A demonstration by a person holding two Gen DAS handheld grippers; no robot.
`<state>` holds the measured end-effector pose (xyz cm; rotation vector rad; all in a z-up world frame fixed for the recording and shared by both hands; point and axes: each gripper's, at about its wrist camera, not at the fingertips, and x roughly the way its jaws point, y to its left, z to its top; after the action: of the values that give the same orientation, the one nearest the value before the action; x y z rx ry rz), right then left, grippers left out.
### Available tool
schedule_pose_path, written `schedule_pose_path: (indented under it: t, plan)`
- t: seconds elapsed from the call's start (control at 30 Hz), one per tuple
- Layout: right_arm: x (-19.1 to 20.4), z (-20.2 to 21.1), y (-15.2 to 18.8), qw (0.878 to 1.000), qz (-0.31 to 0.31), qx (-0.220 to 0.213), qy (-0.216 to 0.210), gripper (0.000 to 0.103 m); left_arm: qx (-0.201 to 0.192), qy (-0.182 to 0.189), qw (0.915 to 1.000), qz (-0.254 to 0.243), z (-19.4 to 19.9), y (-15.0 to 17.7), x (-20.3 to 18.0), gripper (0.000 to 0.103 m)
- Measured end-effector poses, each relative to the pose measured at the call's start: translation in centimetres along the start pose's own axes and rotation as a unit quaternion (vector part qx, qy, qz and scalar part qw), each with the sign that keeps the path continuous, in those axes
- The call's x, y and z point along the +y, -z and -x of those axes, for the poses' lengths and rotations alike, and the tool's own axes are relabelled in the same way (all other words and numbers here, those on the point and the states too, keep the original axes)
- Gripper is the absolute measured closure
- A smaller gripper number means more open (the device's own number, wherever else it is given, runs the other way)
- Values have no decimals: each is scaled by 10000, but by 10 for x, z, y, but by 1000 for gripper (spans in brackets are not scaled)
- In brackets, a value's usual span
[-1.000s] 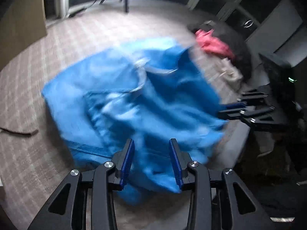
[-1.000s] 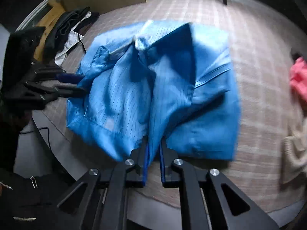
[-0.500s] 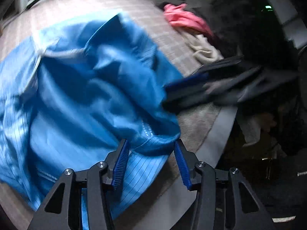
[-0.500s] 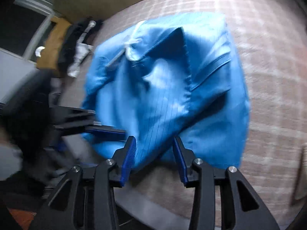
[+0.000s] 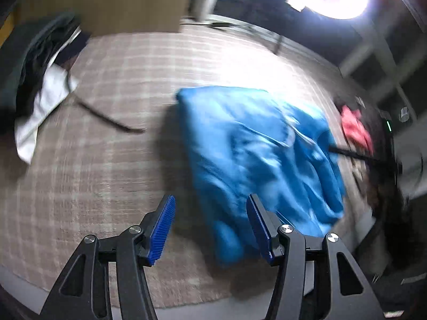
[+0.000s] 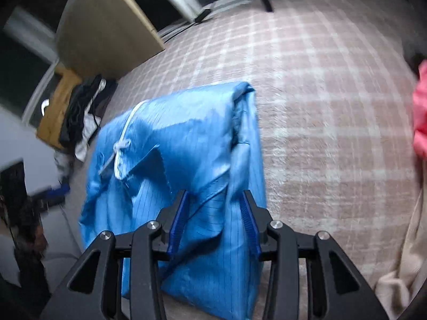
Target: Fold clothes
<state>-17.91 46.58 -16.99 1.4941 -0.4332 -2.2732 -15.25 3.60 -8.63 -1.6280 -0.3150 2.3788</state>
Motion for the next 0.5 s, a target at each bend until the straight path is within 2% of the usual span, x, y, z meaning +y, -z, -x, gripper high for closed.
schedule_pose_path:
  t: [0.07, 0.17, 0.27, 0.3, 0.37, 0.43, 0.47, 0.5]
  plan:
    - [9, -2, -2, 9998, 159, 48, 89, 64, 186, 205, 9994, -193, -17, -5, 9, 50]
    - [5, 1, -5, 9996, 213, 116, 122, 64, 413, 421, 9982, -124, -44, -8, 13, 51]
    - [10, 4, -4, 9989, 378, 165, 240, 64, 462, 508, 9973, -242, -58, -10, 6, 53]
    - [12, -2, -5, 9982, 481, 171, 323, 64, 429, 507, 9974, -296, -59, -11, 3, 55]
    - [20, -5, -5, 9960, 743, 170, 471, 66, 330, 519, 9972, -432, -59, -12, -5, 67]
    - [30, -9, -6, 9929, 1014, 154, 597, 79, 261, 485, 9966, -615, -56, -13, -12, 82]
    - [36, -12, -6, 9911, 1148, 145, 660, 91, 230, 422, 9962, -730, -53, -13, -16, 83]
    - [39, -13, -8, 9901, 1218, 152, 687, 92, 216, 384, 9957, -814, -51, -12, -19, 86]
